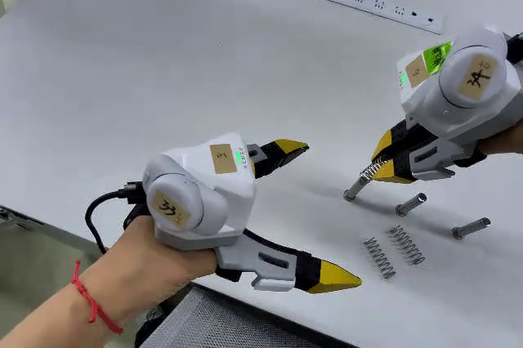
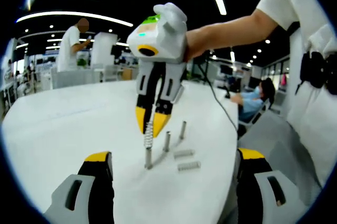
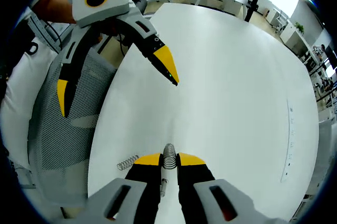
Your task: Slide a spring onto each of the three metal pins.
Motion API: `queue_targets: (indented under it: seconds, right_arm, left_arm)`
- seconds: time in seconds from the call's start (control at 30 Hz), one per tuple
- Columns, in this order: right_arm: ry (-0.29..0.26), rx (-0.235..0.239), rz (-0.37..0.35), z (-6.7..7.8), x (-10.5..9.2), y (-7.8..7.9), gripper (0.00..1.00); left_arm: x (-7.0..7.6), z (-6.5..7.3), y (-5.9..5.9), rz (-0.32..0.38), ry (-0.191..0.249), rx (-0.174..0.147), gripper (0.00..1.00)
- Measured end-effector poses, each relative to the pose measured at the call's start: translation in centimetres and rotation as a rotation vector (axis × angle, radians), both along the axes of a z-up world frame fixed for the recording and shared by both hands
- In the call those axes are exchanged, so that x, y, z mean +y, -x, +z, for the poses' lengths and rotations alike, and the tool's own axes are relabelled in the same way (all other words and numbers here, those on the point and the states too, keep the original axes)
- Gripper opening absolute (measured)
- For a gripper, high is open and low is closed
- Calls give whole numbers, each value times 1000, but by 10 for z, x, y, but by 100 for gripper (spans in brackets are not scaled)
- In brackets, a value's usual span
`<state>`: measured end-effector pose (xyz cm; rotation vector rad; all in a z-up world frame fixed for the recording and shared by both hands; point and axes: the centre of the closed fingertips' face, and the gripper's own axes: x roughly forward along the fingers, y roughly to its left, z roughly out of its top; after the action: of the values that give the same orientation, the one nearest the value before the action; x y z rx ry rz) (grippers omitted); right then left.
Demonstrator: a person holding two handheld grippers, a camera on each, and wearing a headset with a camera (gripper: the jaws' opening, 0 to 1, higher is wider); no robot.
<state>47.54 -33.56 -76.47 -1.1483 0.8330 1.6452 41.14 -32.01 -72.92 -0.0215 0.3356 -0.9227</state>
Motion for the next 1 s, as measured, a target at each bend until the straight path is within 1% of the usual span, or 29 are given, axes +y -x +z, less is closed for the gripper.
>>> queue_targets:
  seconds: [0.07, 0.23, 0.43, 0.7, 0.8, 0.9, 1.0]
  right_arm:
    - [3, 4, -2, -1, 0, 0, 12]
    - [12, 7, 0, -7, -1, -5, 12]
    - [16, 13, 0, -8, 1, 0, 12]
    - [19, 19, -3, -15, 1, -1, 12]
    - [19, 20, -3, -16, 2, 1, 12]
    - [17, 17, -1, -17, 3, 3, 12]
    - [25, 5, 10, -22, 2, 3, 12]
  left_arm:
    - [0, 0, 0, -1, 4, -2, 99]
    - [-1, -1, 0, -7, 13, 6, 98]
    - [-2, 0, -1, -7, 22, 7, 98]
    - [-4, 0, -2, -12, 30, 8, 97]
    - [-5, 0, -1, -15, 33, 10, 97]
    - [-5, -1, -1, -15, 36, 13, 97]
    - [-5, -1, -1, -15, 39, 15, 97]
